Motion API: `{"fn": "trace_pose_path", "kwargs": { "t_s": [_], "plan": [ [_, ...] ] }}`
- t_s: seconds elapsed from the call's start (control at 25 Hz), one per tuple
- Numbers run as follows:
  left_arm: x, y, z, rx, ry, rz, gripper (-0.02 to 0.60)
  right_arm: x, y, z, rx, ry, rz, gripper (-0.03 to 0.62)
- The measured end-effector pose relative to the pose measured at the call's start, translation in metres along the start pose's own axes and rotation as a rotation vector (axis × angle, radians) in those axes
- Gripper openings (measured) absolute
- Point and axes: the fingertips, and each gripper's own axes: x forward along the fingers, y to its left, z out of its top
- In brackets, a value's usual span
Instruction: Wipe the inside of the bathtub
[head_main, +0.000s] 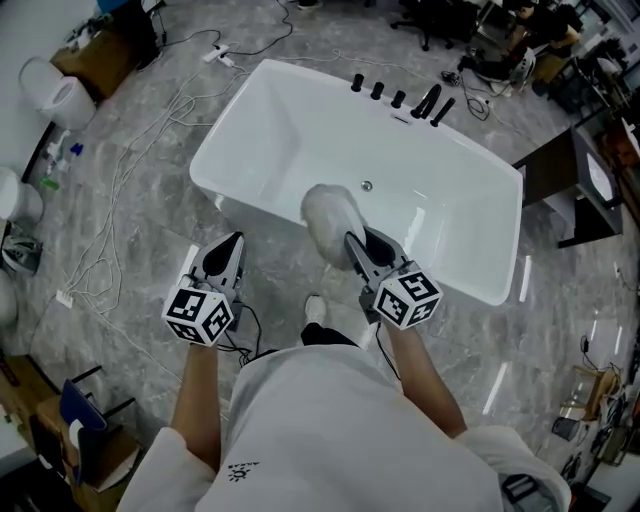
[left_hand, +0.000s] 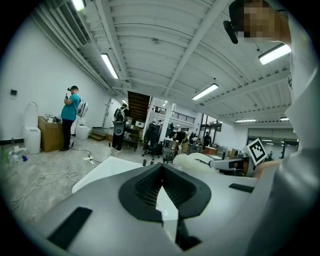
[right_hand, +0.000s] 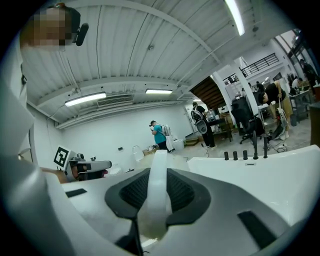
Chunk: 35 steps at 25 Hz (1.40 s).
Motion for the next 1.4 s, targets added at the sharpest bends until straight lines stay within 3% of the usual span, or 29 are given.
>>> {"fn": "trace_pose_path", "kwargs": {
  "t_s": [0.32,0.84,1.08,1.4],
  "plan": [
    [0.042,-0.001,0.006,-0.012,0.014,0.025,0.012,0.024,-0.045,0.002,0.027,0.021,0.045,0.101],
    [0.062,0.025,0.004,-0.043,0.047,0.048,0.012,0.044,-0.072,0.008,0.038,0.023,0.052,0.100],
    [0.096,0.044,0.007,-0.042,0.057,0.011,0.011,0.060,-0.086,0.012,0.019,0.038,0.052,0.101],
    [0.151,0.105,0.021,-0.022,0.106,-0.066,0.011,0.136,-0.101,0.030,-0.021,0.090,0.030,0.100]
  ]
}}
